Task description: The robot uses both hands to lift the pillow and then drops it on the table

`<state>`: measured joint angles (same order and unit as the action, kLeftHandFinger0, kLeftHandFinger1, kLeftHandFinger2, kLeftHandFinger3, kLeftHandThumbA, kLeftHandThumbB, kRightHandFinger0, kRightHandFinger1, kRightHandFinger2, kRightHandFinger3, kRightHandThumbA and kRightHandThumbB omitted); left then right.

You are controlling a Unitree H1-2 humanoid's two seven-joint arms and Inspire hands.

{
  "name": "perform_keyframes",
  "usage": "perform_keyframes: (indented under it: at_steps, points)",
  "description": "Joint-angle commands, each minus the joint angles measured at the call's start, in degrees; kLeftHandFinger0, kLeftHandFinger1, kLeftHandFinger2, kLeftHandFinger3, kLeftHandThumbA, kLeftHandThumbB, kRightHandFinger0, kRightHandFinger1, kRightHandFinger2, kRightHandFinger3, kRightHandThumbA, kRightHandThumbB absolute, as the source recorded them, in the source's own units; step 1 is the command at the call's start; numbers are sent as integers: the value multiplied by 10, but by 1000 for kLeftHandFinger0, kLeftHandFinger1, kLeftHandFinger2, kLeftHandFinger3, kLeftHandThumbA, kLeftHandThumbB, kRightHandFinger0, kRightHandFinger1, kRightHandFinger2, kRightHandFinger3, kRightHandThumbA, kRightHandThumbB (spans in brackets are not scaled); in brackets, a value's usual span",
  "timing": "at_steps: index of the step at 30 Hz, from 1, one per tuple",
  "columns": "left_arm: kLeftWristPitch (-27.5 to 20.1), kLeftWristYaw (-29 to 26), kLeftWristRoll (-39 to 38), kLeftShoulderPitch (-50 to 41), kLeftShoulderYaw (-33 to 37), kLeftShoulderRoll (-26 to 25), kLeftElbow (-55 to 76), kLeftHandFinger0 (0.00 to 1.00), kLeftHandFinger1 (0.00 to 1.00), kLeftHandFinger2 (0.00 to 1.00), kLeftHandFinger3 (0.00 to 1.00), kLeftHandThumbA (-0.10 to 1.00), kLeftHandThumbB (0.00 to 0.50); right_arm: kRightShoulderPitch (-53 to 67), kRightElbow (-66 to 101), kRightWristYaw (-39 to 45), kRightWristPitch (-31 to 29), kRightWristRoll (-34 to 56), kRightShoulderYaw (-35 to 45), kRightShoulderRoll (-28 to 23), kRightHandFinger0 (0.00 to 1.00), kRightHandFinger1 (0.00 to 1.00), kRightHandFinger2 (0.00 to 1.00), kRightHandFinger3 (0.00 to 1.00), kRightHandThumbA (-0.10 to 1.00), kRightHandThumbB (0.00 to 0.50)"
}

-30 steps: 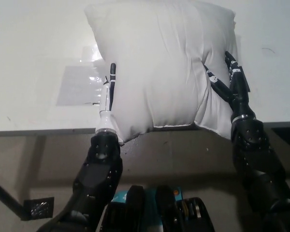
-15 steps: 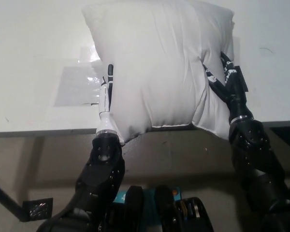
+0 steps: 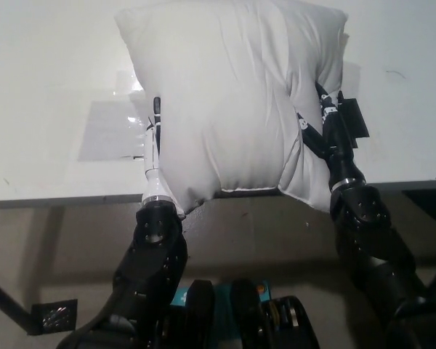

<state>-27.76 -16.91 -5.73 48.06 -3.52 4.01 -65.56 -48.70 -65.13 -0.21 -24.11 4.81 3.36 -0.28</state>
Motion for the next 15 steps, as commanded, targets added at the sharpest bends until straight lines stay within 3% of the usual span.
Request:
perform_keyframes:
  at_steps: [1, 6, 7, 9, 10, 11, 15]
  points:
    - [8, 52, 13, 5, 23, 60, 5, 1000, 1000, 1000, 1000, 1000, 0, -7, -11, 81, 12, -14, -44, 78, 1000, 1000, 1000, 1000, 1000, 222]
    - [8, 57, 10, 5, 25, 62, 33, 1000, 1000, 1000, 1000, 1000, 0, -5, 21, 79, 4, 2, -42, 75, 1000, 1000, 1000, 1000, 1000, 246]
    - [8, 58, 0, 5, 20, 64, 50, 1000, 1000, 1000, 1000, 1000, 22, -3, 48, 77, 15, 8, -41, 74, 1000, 1000, 1000, 1000, 1000, 287]
    - [8, 59, -2, 3, 23, 65, 72, 1000, 1000, 1000, 1000, 1000, 43, 1, 80, 72, 27, 12, -45, 72, 1000, 1000, 1000, 1000, 1000, 319]
    - [8, 64, -7, 6, 24, 64, 93, 1000, 1000, 1000, 1000, 1000, 76, 0, 118, 73, 45, 21, -45, 72, 1000, 1000, 1000, 1000, 1000, 347]
    - [10, 64, -10, 7, 27, 64, 115, 1000, 1000, 1000, 1000, 1000, 82, 2, 163, 72, 64, 26, -50, 71, 1000, 1000, 1000, 1000, 1000, 326]
    - [52, 32, 15, 12, 42, 59, 192, 1000, 1000, 1000, 1000, 1000, 65, 0, 275, 57, 126, 28, -60, 63, 1000, 1000, 1000, 1000, 1000, 361]
